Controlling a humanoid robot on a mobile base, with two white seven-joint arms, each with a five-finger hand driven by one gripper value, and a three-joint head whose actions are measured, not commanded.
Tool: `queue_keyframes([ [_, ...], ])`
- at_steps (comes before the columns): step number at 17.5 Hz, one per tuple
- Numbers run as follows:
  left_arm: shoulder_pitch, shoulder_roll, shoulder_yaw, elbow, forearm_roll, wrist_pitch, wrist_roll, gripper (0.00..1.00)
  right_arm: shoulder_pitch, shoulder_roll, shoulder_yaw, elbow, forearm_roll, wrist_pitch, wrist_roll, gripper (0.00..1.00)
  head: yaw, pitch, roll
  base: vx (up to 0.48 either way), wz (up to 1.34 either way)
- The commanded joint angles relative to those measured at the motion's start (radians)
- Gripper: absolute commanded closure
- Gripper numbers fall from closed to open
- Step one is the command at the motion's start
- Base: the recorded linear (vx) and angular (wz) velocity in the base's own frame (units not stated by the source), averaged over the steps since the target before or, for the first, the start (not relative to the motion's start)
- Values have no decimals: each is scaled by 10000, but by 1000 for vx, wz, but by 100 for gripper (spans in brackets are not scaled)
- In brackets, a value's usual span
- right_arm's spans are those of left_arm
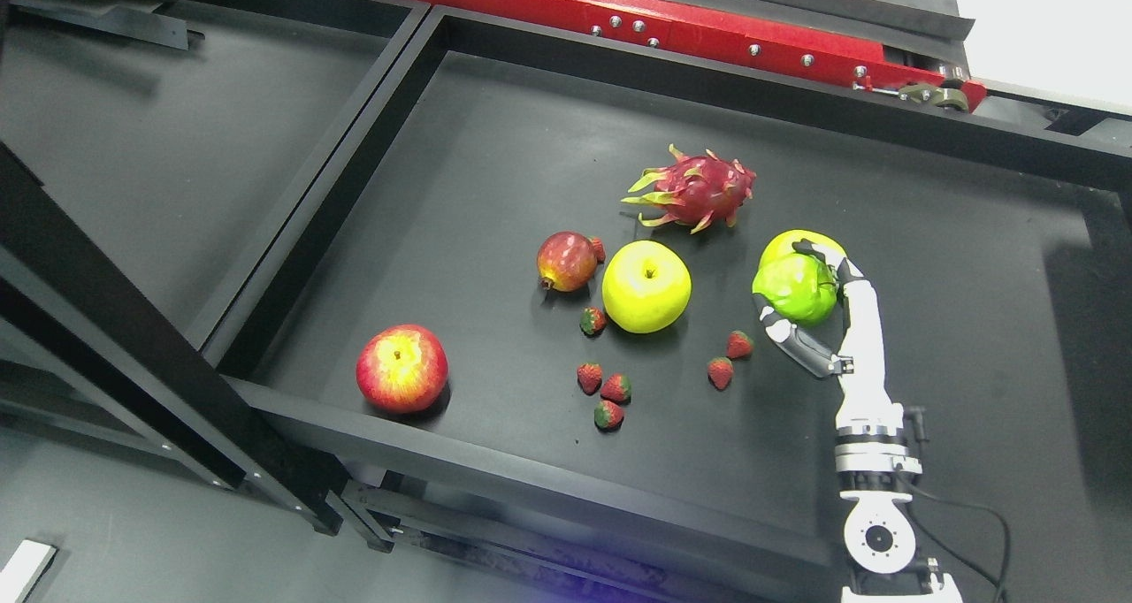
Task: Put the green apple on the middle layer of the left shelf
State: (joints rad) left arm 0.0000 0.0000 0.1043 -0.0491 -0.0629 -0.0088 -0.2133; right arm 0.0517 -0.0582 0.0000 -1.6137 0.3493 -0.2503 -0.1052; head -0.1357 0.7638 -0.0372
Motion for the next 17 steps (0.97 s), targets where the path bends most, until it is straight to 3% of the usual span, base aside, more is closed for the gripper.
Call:
queue_keyframes([
  [1, 92, 175, 0, 0, 0, -4, 1, 0, 50, 14, -246, 46, -485, 278, 101, 0, 0, 0, 0, 14, -1],
  [13, 92, 175, 0, 0, 0, -4, 1, 0, 326, 407, -322, 61, -1852, 524, 193, 0, 0, -1, 0, 1, 0],
  [17, 92, 175, 0, 0, 0, -20, -15, 0, 602, 407, -291, 46, -3260, 524, 178, 0, 0, -1, 0, 0, 0],
])
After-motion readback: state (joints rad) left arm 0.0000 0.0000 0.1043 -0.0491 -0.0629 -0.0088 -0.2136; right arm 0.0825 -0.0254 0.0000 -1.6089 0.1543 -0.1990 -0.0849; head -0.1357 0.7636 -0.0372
